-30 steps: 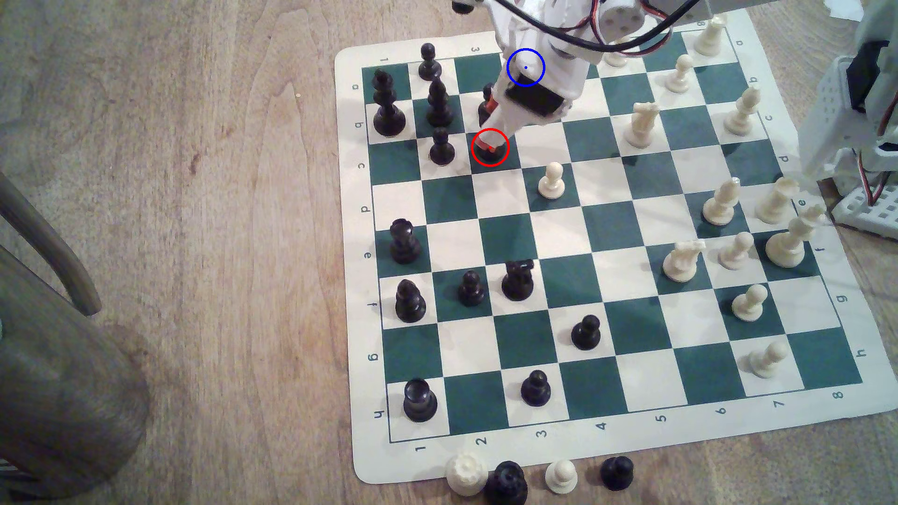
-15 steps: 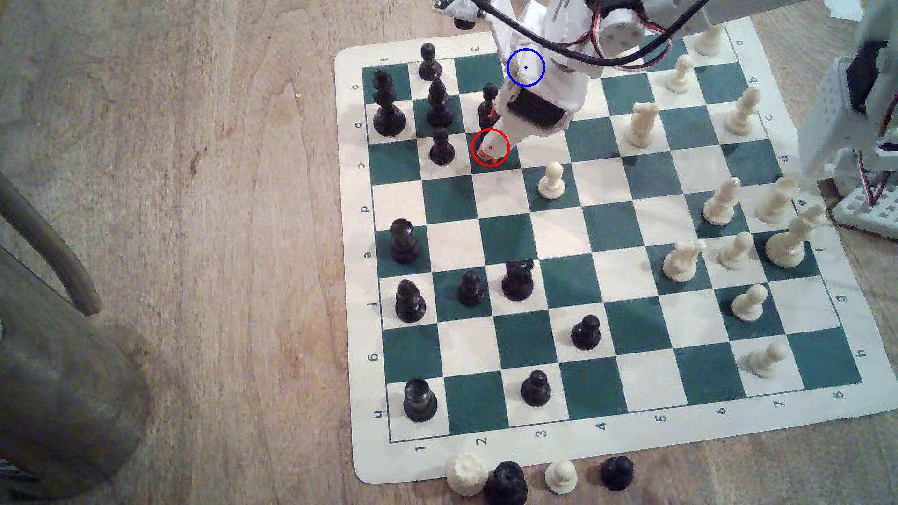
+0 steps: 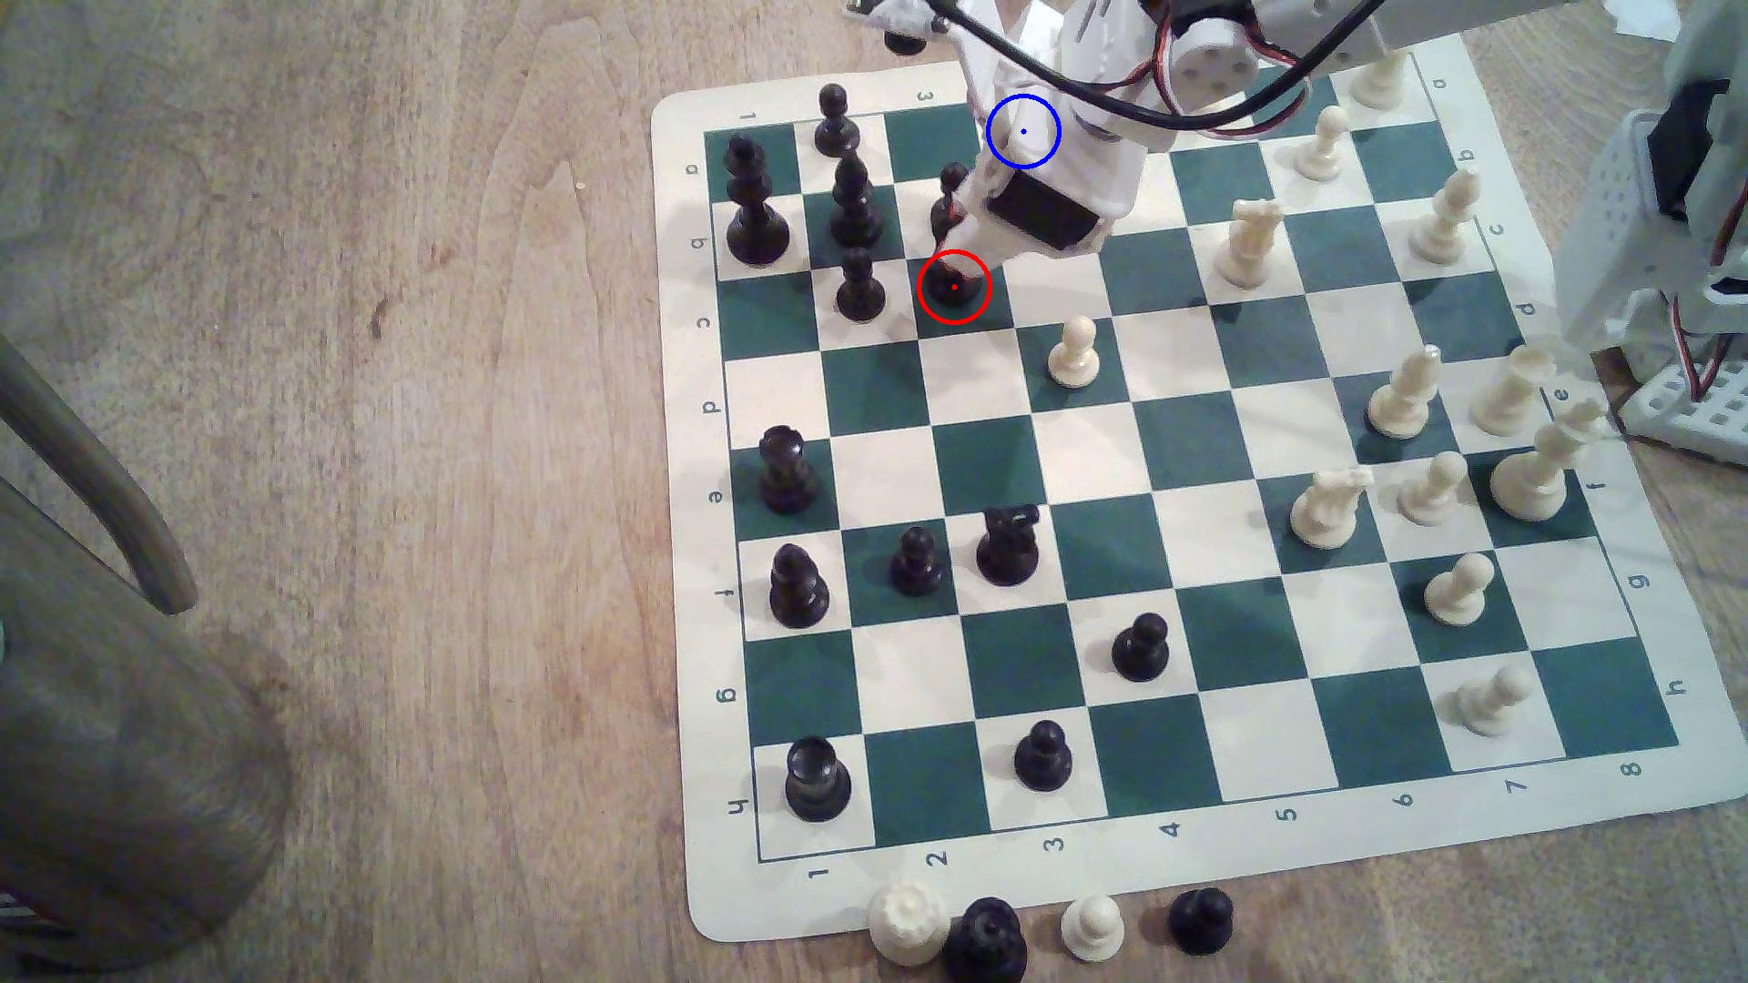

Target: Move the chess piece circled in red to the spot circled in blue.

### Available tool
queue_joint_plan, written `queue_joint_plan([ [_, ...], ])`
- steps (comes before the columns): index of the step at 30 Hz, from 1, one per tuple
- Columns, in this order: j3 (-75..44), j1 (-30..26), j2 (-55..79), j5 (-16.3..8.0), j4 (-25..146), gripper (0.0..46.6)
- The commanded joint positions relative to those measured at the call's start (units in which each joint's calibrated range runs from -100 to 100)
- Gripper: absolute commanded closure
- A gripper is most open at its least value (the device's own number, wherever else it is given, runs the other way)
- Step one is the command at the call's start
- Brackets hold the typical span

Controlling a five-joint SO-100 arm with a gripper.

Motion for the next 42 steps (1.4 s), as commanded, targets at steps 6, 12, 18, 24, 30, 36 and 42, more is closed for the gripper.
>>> queue_joint_plan([
  [6, -0.41, -0.02, -2.72, -0.20, -0.12, 46.4],
  [12, -0.41, -0.10, -8.41, -0.63, 1.68, 46.4],
  [18, -0.41, -0.88, -20.46, -1.17, 7.90, 46.4],
  [24, -5.03, 1.62, -26.40, -1.12, 14.21, 46.4],
  [30, -9.11, 8.74, -23.43, 0.15, 16.83, 46.4],
  [36, -9.38, 13.98, -15.03, 1.22, 13.56, 46.4],
  [42, -9.65, 14.61, -7.98, 1.22, 10.28, 46.4],
])
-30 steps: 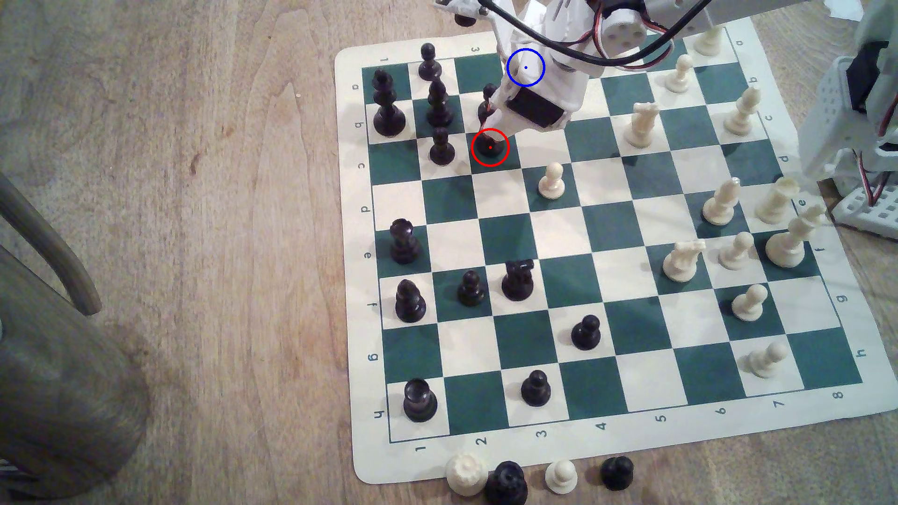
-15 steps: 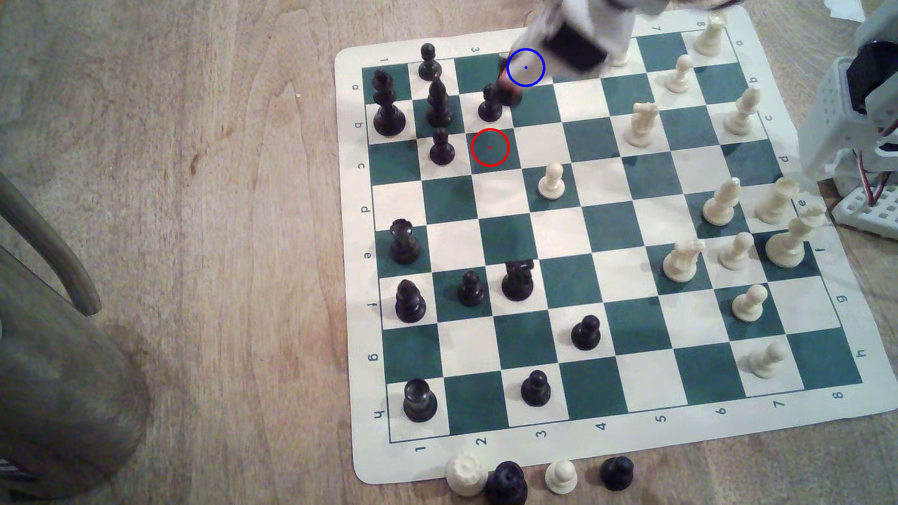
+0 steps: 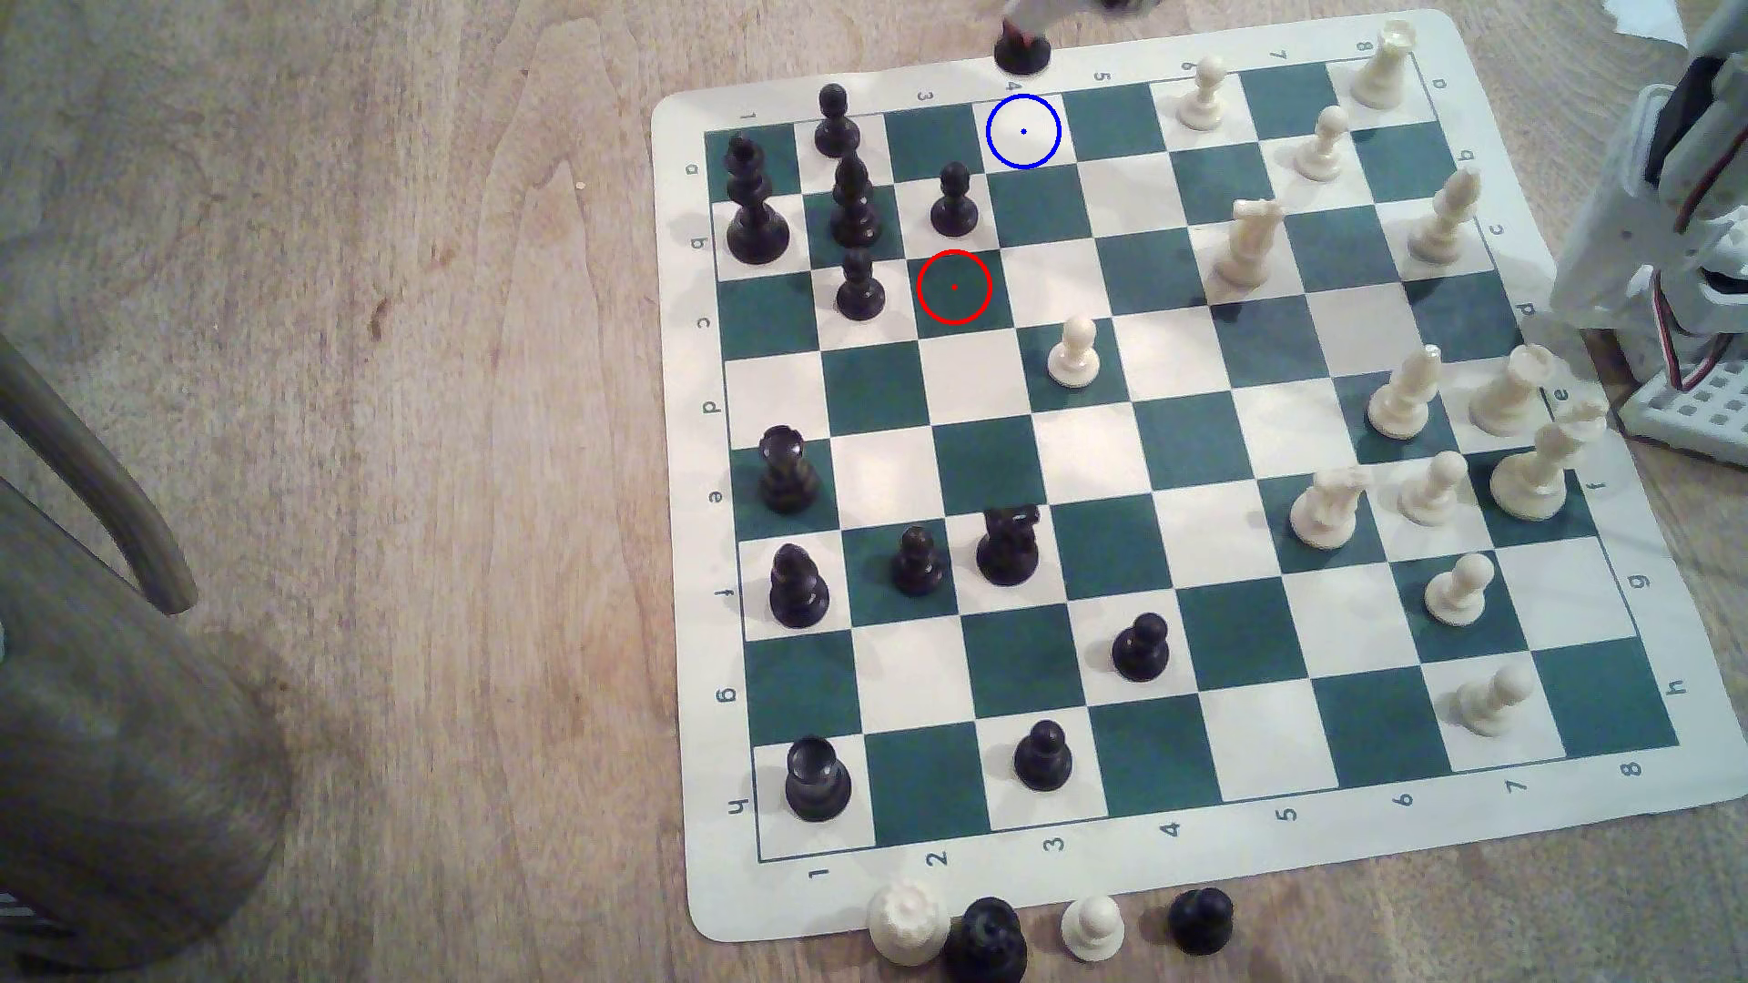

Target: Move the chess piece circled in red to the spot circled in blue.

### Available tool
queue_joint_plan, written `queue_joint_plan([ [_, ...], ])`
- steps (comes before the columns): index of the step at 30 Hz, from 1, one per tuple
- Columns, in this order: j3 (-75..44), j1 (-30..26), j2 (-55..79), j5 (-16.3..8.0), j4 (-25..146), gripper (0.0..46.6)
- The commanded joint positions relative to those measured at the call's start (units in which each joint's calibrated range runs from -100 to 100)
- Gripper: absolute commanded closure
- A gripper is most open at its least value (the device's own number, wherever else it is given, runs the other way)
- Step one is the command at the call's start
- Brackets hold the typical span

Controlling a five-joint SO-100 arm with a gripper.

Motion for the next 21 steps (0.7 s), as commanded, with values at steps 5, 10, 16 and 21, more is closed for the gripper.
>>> queue_joint_plan([
  [5, -4.87, 0.67, 7.16, -0.05, -4.19, 46.4],
  [10, -4.87, 0.59, 7.92, -0.20, -4.44, 46.4],
  [16, -4.68, 0.28, 9.54, -0.34, -5.75, 46.4],
  [21, -4.23, 0.28, 10.64, -0.34, -6.65, 46.4],
])
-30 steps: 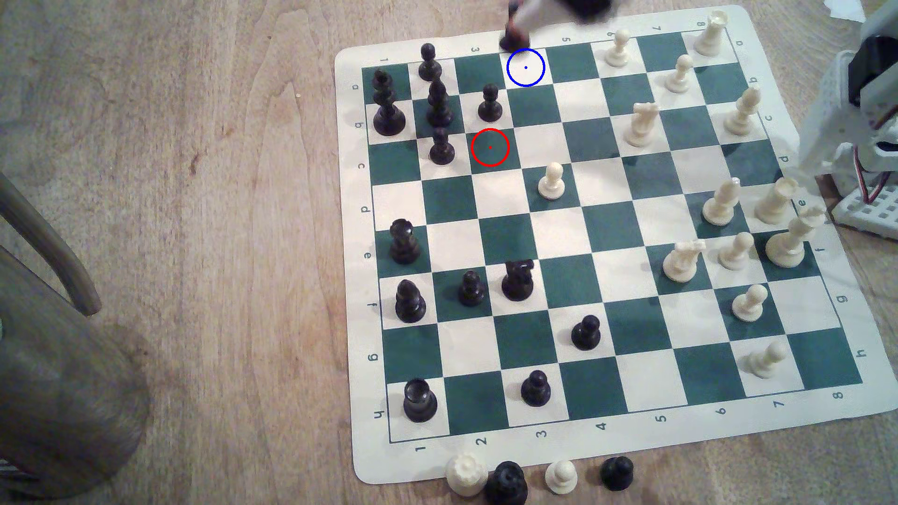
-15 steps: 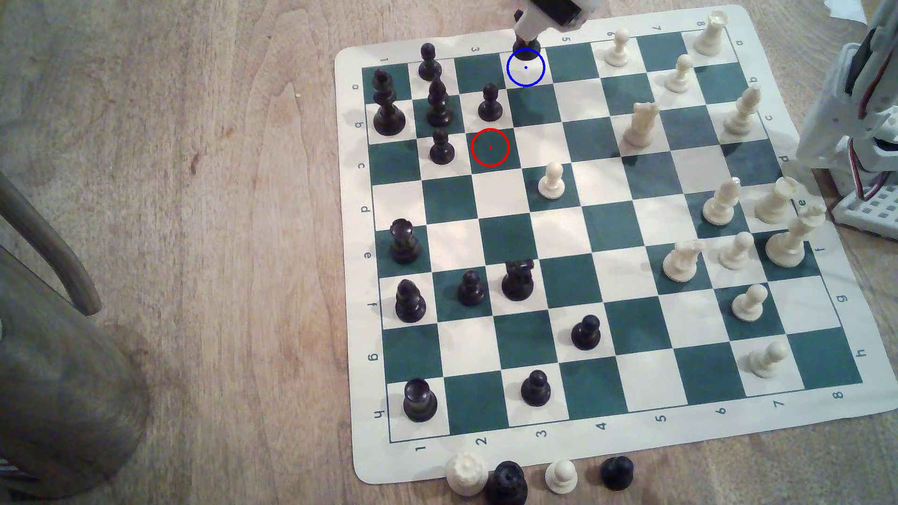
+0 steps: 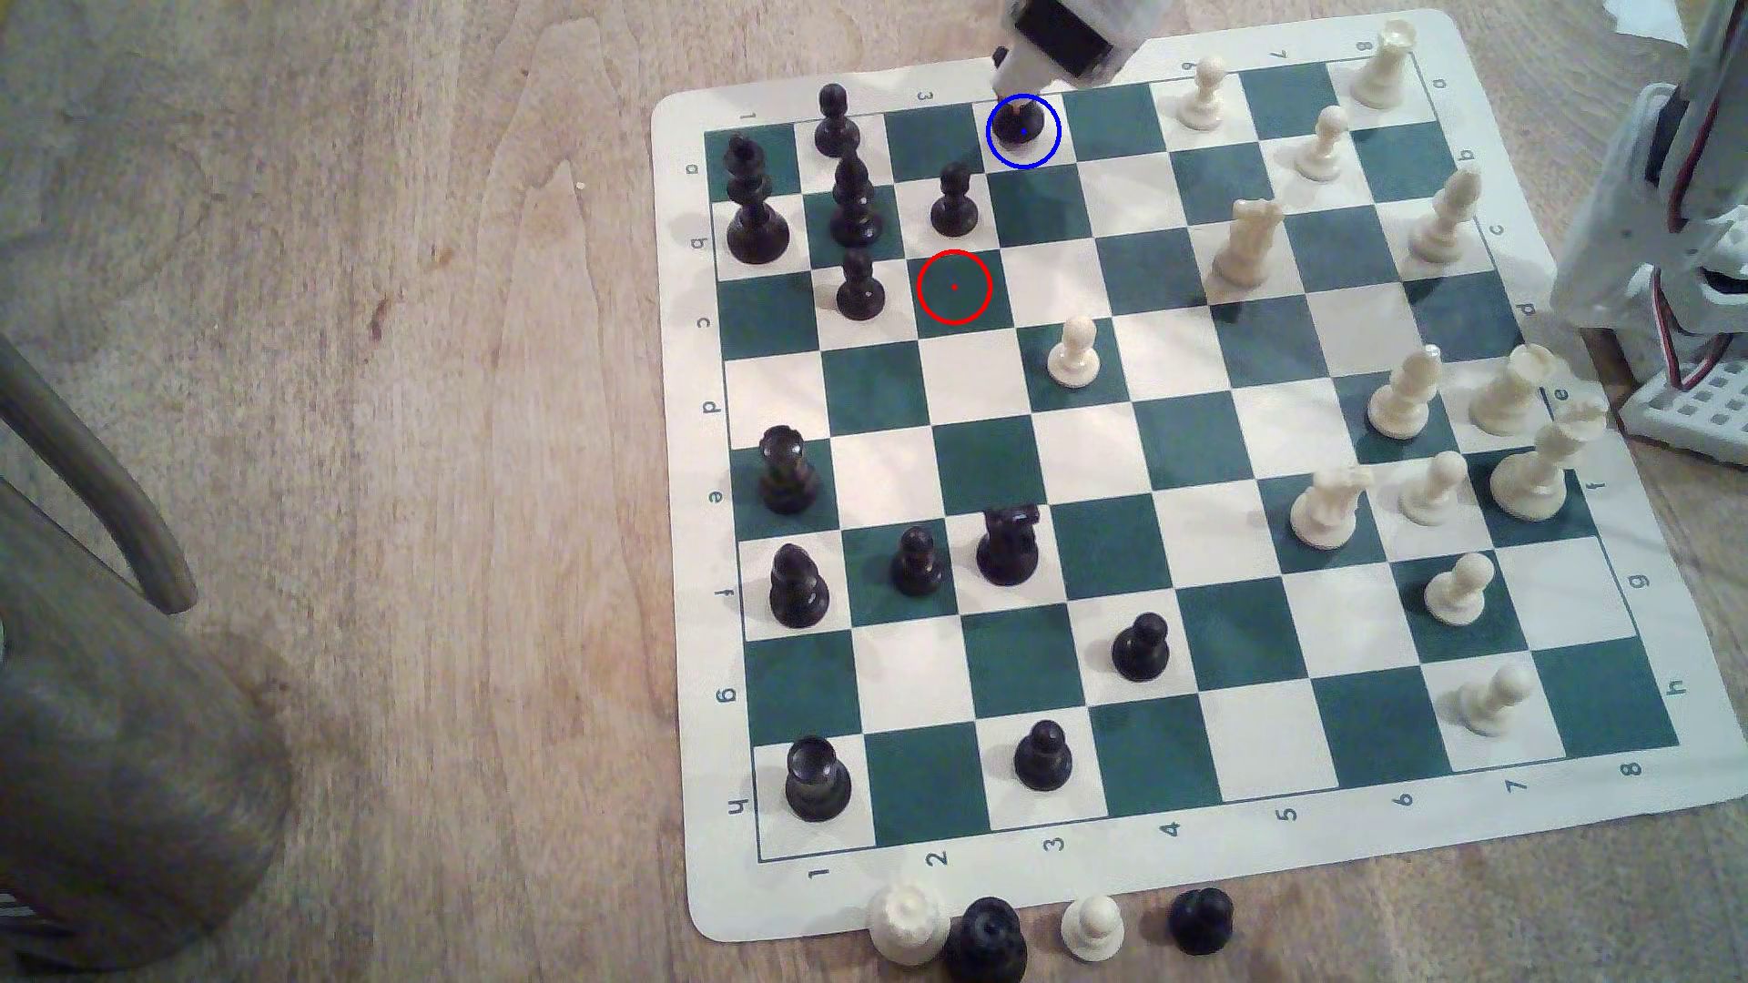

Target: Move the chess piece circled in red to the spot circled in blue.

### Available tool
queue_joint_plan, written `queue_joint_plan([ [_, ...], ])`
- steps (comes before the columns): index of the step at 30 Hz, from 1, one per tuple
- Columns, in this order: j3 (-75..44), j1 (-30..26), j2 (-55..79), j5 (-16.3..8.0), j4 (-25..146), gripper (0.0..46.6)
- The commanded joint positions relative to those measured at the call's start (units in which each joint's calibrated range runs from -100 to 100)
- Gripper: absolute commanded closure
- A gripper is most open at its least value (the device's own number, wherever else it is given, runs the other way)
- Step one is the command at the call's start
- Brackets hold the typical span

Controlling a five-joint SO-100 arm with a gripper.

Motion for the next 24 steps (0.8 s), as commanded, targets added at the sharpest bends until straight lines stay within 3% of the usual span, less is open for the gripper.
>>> queue_joint_plan([
  [1, -3.87, -0.09, -0.67, 0.00, -0.99, 46.4],
  [11, -3.33, -0.17, -0.33, 0.15, -0.83, 46.0],
  [12, -3.24, -0.17, -0.33, 0.15, -0.83, 44.3],
  [13, -3.24, -0.17, -0.41, 0.10, -0.75, 39.4],
  [17, -3.24, -0.17, -0.58, 0.44, -0.26, 32.6],
  [24, -3.14, 0.14, -1.35, 0.59, 0.81, 30.1],
])
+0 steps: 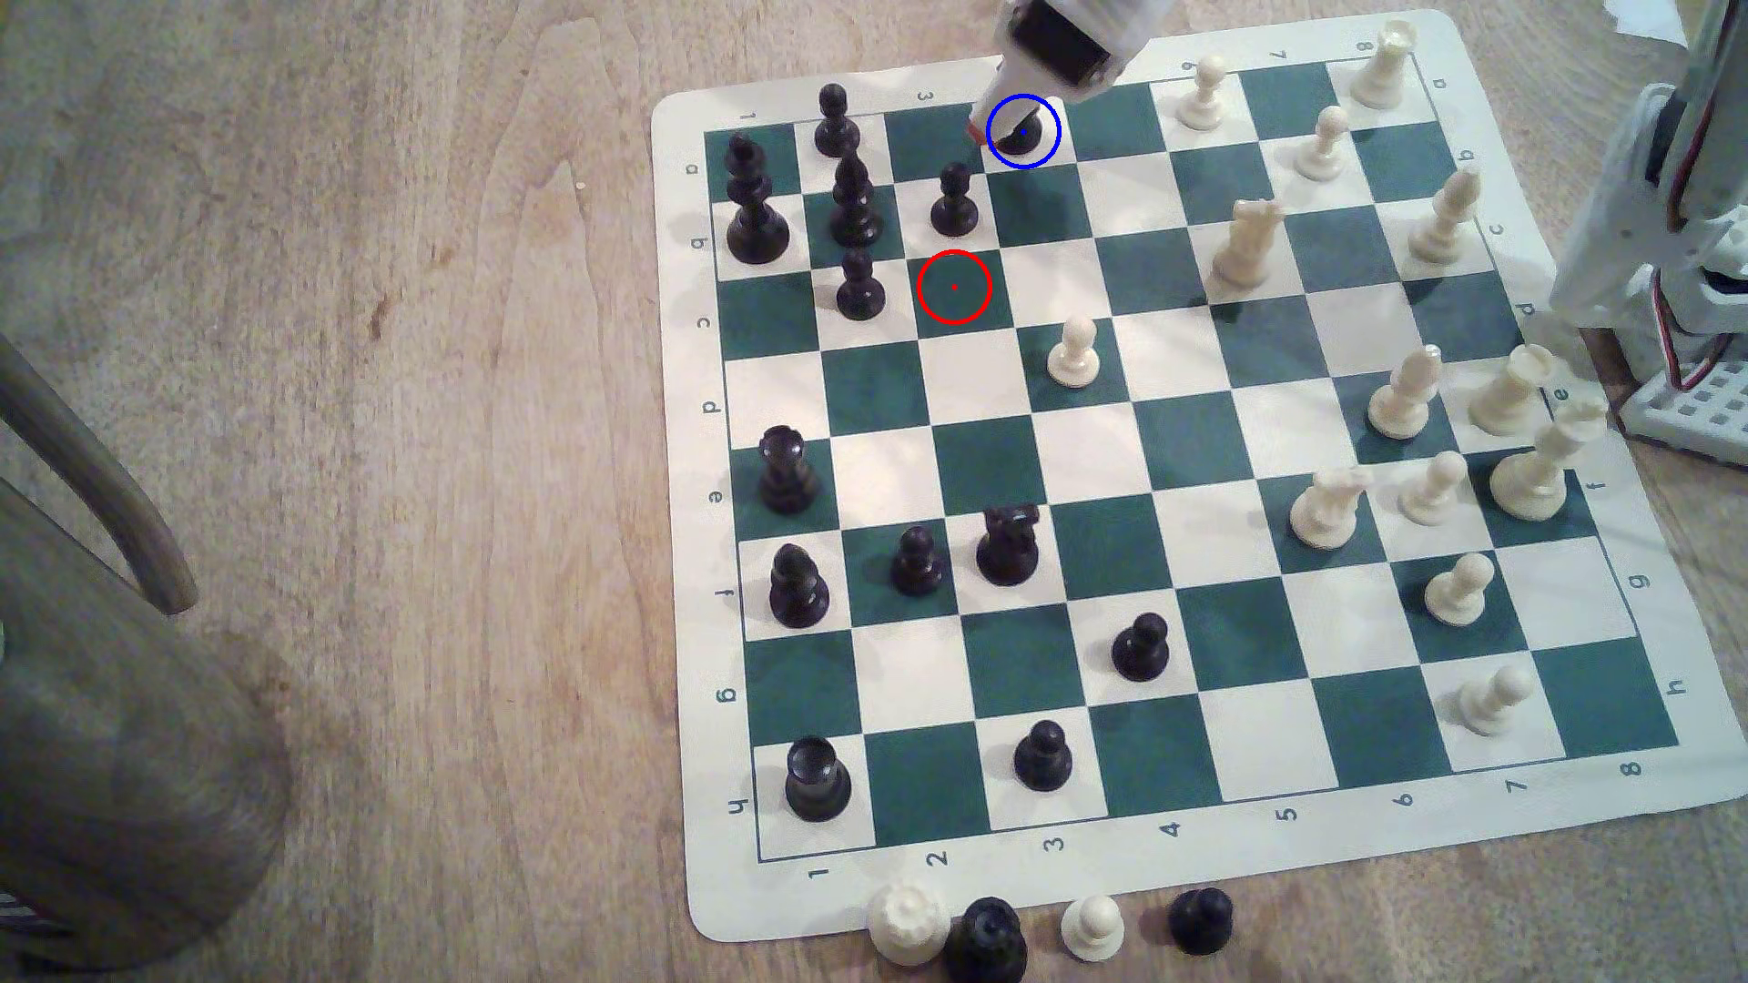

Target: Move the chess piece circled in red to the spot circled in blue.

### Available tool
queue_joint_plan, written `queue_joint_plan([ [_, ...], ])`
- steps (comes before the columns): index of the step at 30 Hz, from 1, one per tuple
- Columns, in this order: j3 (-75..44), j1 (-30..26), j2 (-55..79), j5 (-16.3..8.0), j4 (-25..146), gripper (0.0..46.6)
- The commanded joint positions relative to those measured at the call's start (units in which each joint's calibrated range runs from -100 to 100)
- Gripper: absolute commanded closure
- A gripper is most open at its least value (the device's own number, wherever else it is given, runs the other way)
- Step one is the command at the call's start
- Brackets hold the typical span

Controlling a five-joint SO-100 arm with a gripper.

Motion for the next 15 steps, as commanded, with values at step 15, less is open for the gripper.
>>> queue_joint_plan([
  [15, 0.39, -1.58, -12.72, 0.73, 8.92, 29.6],
])
